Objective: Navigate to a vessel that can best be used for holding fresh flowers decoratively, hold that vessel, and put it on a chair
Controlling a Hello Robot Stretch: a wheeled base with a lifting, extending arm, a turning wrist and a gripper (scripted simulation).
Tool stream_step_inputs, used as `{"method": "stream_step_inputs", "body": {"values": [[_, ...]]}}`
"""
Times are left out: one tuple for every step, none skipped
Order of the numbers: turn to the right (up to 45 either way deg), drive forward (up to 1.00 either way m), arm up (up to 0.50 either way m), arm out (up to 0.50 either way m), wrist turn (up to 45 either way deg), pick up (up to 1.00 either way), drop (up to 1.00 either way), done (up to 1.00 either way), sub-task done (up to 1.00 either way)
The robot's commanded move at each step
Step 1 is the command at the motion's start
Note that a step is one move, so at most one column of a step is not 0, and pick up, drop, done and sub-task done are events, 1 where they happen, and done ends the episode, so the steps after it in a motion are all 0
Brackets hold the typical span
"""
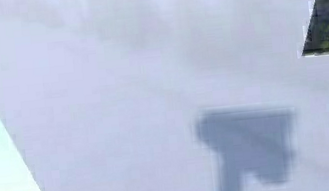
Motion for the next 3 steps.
{"method": "stream_step_inputs", "body": {"values": [[45.0,0.0,0.0,0.0,0.0,0.0,0.0,0.0,0.0],[45.0,0.0,0.0,0.0,0.0,0.0,0.0,0.0,0.0],[45.0,0.0,0.0,0.0,0.0,0.0,0.0,0.0,0.0]]}}
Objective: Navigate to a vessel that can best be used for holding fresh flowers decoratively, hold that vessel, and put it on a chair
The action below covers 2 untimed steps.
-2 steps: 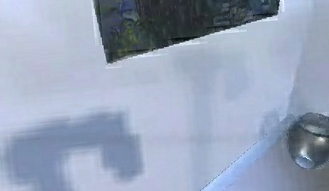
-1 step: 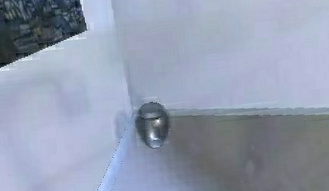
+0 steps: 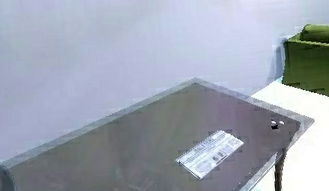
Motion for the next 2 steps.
{"method": "stream_step_inputs", "body": {"values": [[27.0,0.0,0.0,0.0,0.0,0.0,0.0,0.0,0.0],[0.0,0.1,0.0,0.0,0.0,0.0,0.0,0.0,0.0]]}}
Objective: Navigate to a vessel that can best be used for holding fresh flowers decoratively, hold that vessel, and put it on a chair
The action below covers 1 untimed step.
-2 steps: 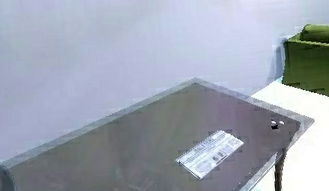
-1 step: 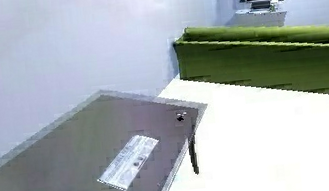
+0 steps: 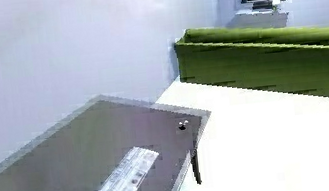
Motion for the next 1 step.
{"method": "stream_step_inputs", "body": {"values": [[-45.0,0.0,0.0,0.0,0.0,0.0,0.0,0.0,0.0]]}}
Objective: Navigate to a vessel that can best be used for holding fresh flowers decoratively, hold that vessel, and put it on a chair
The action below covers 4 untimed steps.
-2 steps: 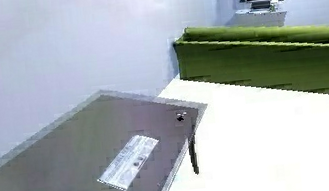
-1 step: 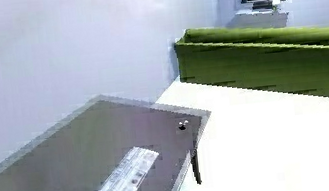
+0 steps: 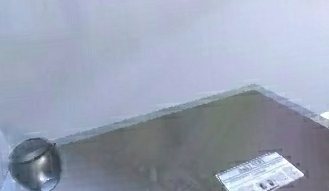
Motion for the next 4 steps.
{"method": "stream_step_inputs", "body": {"values": [[-45.0,0.0,0.0,0.0,0.0,0.0,0.0,0.0,0.0],[-45.0,0.0,0.0,0.0,0.0,0.0,0.0,0.0,0.0],[-36.0,0.0,0.0,0.0,0.0,0.0,0.0,0.0,0.0],[0.0,0.0,0.5,0.0,0.0,0.0,0.0,0.0,0.0]]}}
